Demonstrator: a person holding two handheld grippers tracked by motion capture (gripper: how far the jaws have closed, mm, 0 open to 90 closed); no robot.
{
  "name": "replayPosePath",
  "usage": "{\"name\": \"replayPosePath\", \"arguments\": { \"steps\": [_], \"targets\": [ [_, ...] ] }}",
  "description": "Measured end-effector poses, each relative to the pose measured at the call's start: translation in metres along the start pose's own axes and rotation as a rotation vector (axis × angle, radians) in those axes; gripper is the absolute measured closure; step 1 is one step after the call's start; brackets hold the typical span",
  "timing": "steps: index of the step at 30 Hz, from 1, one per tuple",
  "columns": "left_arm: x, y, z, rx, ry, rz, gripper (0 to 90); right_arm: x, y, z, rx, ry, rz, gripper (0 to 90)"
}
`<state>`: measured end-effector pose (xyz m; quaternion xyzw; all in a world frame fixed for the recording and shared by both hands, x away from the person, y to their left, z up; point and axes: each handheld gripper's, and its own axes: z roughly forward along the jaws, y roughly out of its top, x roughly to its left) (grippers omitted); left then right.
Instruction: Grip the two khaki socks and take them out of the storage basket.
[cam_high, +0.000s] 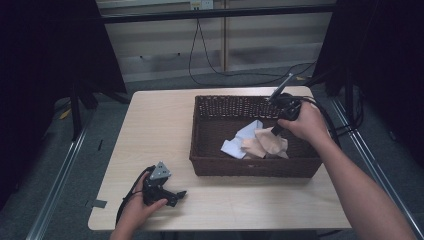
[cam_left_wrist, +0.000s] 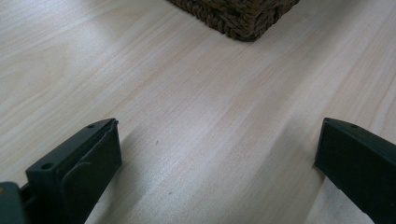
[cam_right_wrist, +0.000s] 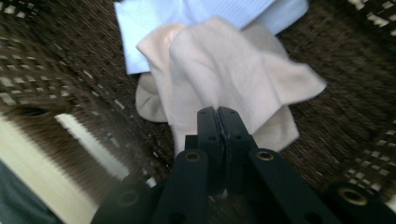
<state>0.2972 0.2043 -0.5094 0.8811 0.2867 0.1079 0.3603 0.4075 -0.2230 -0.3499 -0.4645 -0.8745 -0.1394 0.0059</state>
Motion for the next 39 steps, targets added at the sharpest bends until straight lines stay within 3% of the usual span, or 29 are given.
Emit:
{"name": "replayPosePath", "arguments": {
  "steps": [2,3,17,28,39],
  "targets": [
    [0.000,0.000,0.000,0.001,0.000,0.000,0.0,0.000,0.000,-0.005,-0.004,-0.001,-0.005,88.6],
    [0.000,0.000,0.000,0.000,0.000,-0.001,0.0,0.002,0.001,-0.019,-0.009,0.012,-0.013,88.7],
    [0.000,0.000,0.000,0.004,-0.001,0.001,0.0,0.011,0.007,-0.073,-0.049,0.006,-0.034,88.7],
    [0.000,0.000,0.000,0.004,-0.001,0.000,0.0,0.020,0.002,-0.103,-0.088,0.041,-0.062,88.7],
    [0.000,0.000,0.000,0.005,0.000,0.001,0.0,0.036,-0.011,-0.122,-0.067,0.093,-0.147,88.7]
  ]
}}
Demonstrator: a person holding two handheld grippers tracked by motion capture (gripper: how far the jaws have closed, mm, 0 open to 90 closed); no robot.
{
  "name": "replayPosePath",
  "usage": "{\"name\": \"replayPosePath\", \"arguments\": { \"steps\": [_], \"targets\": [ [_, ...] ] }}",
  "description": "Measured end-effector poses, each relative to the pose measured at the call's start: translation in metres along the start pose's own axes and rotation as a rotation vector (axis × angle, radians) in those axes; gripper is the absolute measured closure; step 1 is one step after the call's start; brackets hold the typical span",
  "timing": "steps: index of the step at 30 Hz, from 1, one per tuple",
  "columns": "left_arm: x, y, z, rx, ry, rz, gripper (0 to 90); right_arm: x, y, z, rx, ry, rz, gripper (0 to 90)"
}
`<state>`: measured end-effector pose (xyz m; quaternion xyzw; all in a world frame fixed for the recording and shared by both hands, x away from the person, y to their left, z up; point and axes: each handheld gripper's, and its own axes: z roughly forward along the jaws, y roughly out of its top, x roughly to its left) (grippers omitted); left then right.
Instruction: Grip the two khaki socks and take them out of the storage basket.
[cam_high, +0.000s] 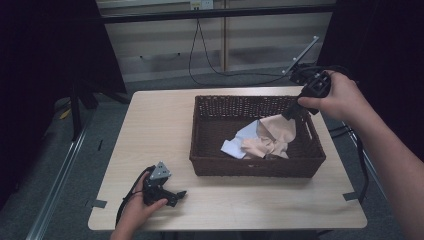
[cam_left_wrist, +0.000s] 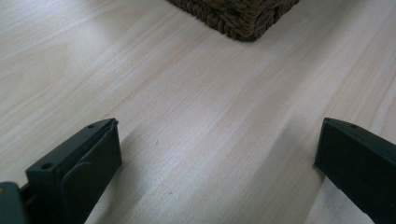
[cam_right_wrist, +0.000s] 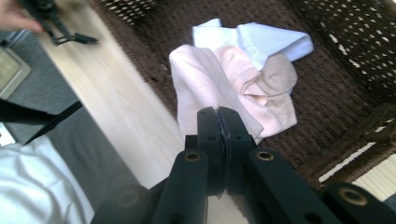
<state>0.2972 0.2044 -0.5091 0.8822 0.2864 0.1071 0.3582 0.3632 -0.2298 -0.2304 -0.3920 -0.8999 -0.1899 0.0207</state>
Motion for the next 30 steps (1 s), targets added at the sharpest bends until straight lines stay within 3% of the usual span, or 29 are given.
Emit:
{"name": "replayPosePath", "arguments": {
  "steps": [14,30],
  "targets": [
    [0.000,0.000,0.000,0.000,0.000,0.000,0.0,0.015,-0.011,-0.030,-0.024,0.030,-0.043,88.7],
    [0.000,0.000,0.000,0.000,0.000,0.001,0.0,0.043,-0.019,-0.039,-0.009,0.062,-0.130,88.6]
  ]
}}
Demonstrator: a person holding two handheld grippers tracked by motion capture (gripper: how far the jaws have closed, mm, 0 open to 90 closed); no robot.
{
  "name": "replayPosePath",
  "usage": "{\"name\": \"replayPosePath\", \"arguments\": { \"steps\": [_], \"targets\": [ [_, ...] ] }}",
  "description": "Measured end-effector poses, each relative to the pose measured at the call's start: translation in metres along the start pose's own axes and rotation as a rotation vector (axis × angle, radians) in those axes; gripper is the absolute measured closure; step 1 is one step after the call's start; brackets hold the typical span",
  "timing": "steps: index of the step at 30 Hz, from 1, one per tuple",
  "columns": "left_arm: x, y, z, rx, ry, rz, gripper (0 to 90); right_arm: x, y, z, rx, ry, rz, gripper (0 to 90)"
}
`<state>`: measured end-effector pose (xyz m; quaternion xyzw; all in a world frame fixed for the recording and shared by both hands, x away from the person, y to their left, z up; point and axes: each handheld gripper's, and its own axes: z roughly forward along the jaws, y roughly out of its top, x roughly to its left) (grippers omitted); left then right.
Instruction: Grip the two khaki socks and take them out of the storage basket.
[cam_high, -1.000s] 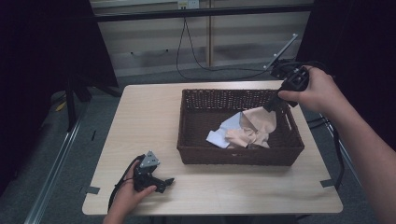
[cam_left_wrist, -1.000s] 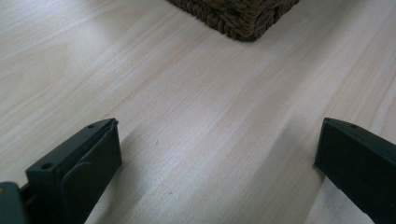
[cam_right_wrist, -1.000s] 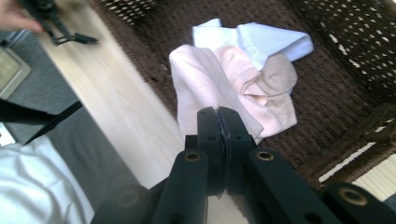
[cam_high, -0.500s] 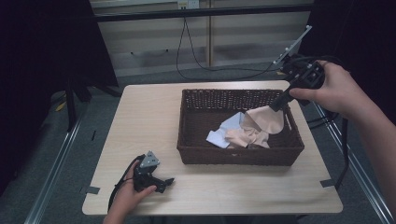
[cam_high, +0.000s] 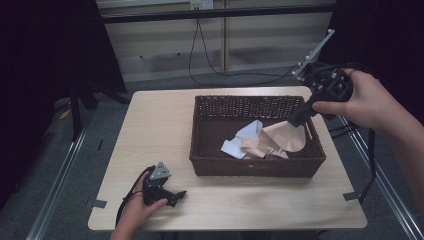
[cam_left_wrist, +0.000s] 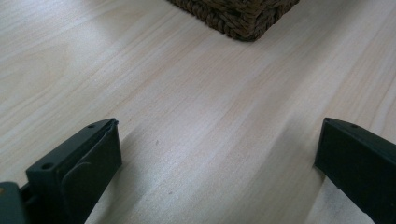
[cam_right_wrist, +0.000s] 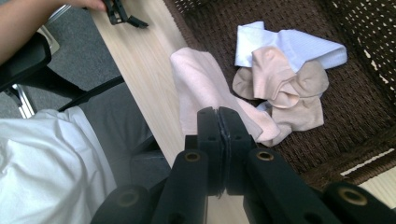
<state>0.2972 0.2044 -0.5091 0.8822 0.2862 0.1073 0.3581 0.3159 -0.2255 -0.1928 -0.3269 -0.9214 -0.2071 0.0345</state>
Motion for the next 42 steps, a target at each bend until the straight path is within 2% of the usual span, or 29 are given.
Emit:
{"name": "replayPosePath", "arguments": {
  "steps": [6,7,13,18,24,27,28,29,31,34,35,37,42],
  "targets": [
    [0.000,0.000,0.000,0.000,0.000,0.001,0.0,0.009,-0.007,0.011,0.012,0.031,-0.045,88.6],
    [0.000,0.000,0.000,-0.002,0.000,0.002,0.0,0.010,-0.008,0.012,0.013,0.029,-0.039,88.6],
    [0.000,0.000,0.000,-0.005,0.001,0.001,0.0,0.020,-0.011,0.022,0.031,0.062,-0.085,88.6],
    [0.000,0.000,0.000,-0.006,0.001,0.001,0.0,0.024,-0.013,0.030,0.046,0.072,-0.104,88.6],
    [0.000,0.000,0.000,-0.006,0.001,0.000,0.0,0.025,-0.018,0.056,0.077,0.095,-0.119,88.6],
    [0.000,0.000,0.000,-0.005,-0.001,-0.005,0.0,0.022,-0.021,0.073,0.099,0.091,-0.114,88.6],
    [0.000,0.000,0.000,-0.005,-0.001,-0.005,0.0,0.022,-0.021,0.073,0.099,0.091,-0.114,88.6],
    [0.000,0.000,0.000,-0.005,-0.001,-0.004,0.0,0.021,-0.023,0.084,0.114,0.093,-0.114,88.4],
    [0.000,0.000,0.000,0.003,-0.003,0.002,0.0,0.020,-0.023,0.093,0.125,0.084,-0.115,88.4],
    [0.000,0.000,0.000,0.004,-0.003,0.002,0.0,0.020,-0.024,0.101,0.147,0.079,-0.112,88.3],
    [0.000,0.000,0.000,0.003,-0.003,0.002,0.0,0.020,-0.024,0.111,0.158,0.072,-0.117,88.3],
    [0.000,0.000,0.000,0.003,-0.003,0.002,0.0,0.019,-0.024,0.117,0.167,0.069,-0.127,88.2],
    [0.000,0.000,0.000,0.004,-0.003,0.002,0.0,0.017,-0.027,0.133,0.172,0.062,-0.118,88.0]
  ]
}}
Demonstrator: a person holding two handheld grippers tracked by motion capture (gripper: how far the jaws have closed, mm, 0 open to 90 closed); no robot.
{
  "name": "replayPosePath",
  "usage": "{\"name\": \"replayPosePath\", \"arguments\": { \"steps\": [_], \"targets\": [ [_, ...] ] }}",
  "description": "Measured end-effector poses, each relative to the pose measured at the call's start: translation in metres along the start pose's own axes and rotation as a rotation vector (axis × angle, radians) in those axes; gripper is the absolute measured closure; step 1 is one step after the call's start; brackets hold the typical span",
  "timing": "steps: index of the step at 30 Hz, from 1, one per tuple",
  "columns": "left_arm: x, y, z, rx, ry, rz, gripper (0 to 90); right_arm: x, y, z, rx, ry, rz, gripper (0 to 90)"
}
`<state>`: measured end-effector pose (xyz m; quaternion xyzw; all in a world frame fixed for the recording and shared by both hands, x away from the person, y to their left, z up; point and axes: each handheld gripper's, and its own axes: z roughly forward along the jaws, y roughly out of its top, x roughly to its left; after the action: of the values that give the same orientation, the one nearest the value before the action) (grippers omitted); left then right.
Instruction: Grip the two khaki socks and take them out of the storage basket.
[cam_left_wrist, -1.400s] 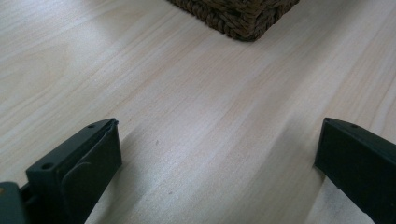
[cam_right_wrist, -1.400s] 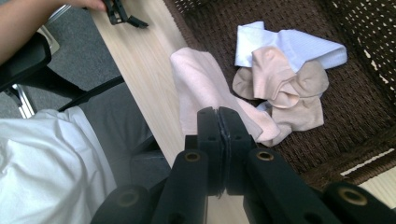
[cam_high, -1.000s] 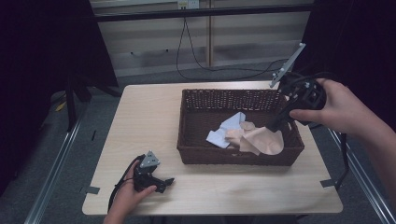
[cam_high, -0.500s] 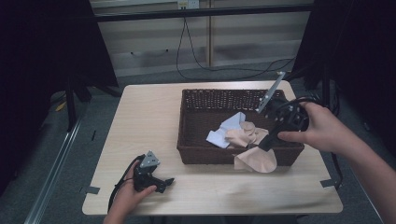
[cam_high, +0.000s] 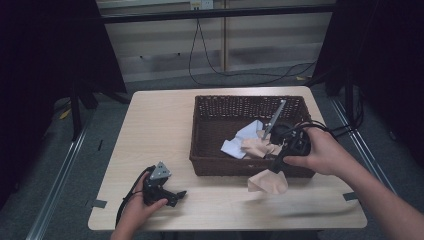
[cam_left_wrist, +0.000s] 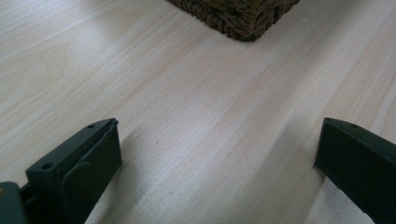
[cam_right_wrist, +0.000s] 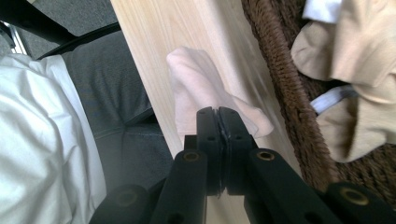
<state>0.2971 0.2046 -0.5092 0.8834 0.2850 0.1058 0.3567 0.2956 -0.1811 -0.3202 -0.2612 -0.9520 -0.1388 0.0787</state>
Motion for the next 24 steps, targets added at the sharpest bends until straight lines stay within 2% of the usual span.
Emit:
{"name": "replayPosePath", "arguments": {
  "steps": [1,3,4,6,7,15,20,24],
  "targets": [
    [0.000,0.000,0.000,0.000,0.000,0.000,0.0,-0.001,0.000,0.008,0.013,-0.009,0.008,87.9],
    [0.000,0.000,0.000,0.000,0.000,0.000,0.0,-0.002,0.000,0.012,0.022,-0.010,0.001,87.9],
    [0.000,0.000,0.000,0.000,0.000,0.000,0.0,-0.003,0.000,0.022,0.034,-0.033,-0.004,87.8],
    [0.000,0.000,0.000,0.000,0.000,0.000,0.0,-0.002,0.000,0.025,0.037,-0.033,0.006,87.8],
    [0.000,0.000,0.000,0.000,0.000,0.000,0.0,-0.004,0.000,0.035,0.047,-0.041,-0.003,87.8],
    [0.000,0.000,0.000,0.000,0.000,0.000,0.0,-0.009,-0.003,0.056,0.069,-0.047,0.007,87.2],
    [0.000,0.000,0.000,-0.004,-0.003,-0.001,0.0,-0.010,-0.004,0.053,0.037,-0.012,0.023,75.7],
    [0.000,0.000,0.000,-0.002,-0.002,0.000,0.0,-0.005,-0.005,0.039,0.012,0.008,0.033,67.9]
  ]
}}
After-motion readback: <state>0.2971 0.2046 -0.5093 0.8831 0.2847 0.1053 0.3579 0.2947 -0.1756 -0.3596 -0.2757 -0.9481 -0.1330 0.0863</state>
